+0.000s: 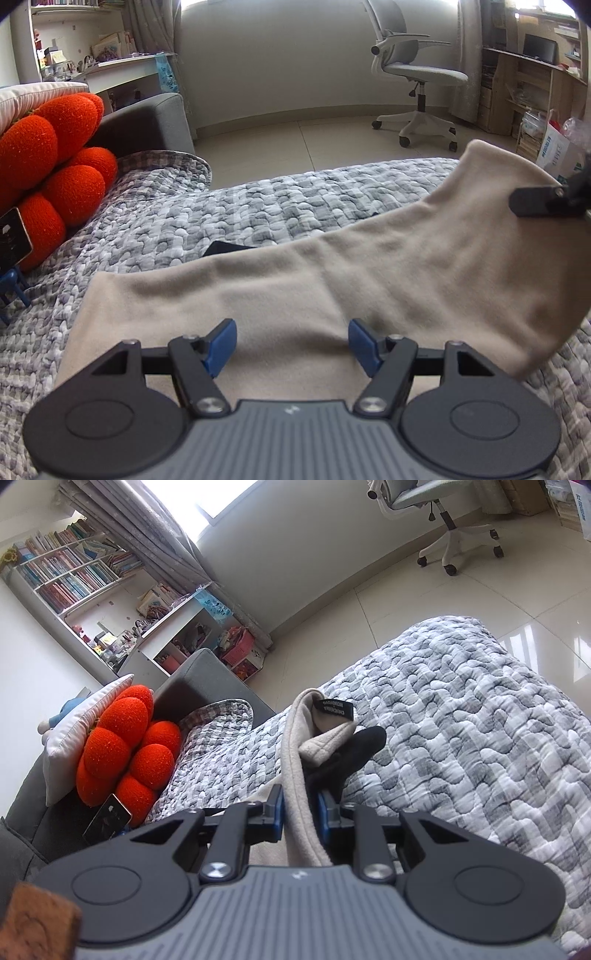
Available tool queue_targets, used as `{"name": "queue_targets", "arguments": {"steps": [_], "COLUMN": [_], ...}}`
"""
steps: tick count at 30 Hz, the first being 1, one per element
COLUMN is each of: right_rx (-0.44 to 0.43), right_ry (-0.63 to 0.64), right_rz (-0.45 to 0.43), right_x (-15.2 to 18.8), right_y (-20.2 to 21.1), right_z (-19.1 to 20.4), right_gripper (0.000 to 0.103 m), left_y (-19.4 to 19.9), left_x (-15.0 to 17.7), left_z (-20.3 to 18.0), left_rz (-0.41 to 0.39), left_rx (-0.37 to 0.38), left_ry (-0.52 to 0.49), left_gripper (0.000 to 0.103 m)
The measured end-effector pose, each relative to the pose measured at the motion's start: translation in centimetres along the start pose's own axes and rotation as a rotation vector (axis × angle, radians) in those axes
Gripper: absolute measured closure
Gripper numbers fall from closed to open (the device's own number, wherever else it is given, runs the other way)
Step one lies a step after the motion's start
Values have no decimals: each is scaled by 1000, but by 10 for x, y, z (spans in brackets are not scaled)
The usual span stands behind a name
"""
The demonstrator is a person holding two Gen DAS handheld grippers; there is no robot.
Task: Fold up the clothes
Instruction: 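Lift the bundle end with the right gripper and fold it toward the left gripper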
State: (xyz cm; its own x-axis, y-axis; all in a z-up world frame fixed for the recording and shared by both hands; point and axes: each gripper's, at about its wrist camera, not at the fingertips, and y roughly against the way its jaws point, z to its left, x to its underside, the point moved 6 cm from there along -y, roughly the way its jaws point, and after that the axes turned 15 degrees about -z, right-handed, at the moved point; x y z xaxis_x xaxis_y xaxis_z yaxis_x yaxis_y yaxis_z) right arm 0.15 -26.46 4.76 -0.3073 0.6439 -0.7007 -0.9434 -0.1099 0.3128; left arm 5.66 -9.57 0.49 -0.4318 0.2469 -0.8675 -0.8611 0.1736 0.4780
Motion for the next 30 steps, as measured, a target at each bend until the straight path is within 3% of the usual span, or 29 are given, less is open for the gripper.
{"name": "queue_targets", "arguments": {"steps": [8, 13, 16, 30], "right_rx": [6, 8, 10, -21], "right_ry": [4, 26, 21, 124], "right_rz": [-20, -36, -51, -79], "right_x": [0, -2, -5, -3], "right_y": [4, 6, 6, 5], "right_z": [9, 17, 20, 62], "right_gripper": [81, 81, 81, 81], "left_y": [30, 42, 46, 43], "left_x": [21, 26, 27, 34], "left_z": [-14, -4, -5, 19], "left_rz": [-12, -32, -51, -25], "left_rx": [10, 34, 44, 103], "left_ry": [-86, -43, -68, 1], "left_gripper": [34, 34, 34, 29]}}
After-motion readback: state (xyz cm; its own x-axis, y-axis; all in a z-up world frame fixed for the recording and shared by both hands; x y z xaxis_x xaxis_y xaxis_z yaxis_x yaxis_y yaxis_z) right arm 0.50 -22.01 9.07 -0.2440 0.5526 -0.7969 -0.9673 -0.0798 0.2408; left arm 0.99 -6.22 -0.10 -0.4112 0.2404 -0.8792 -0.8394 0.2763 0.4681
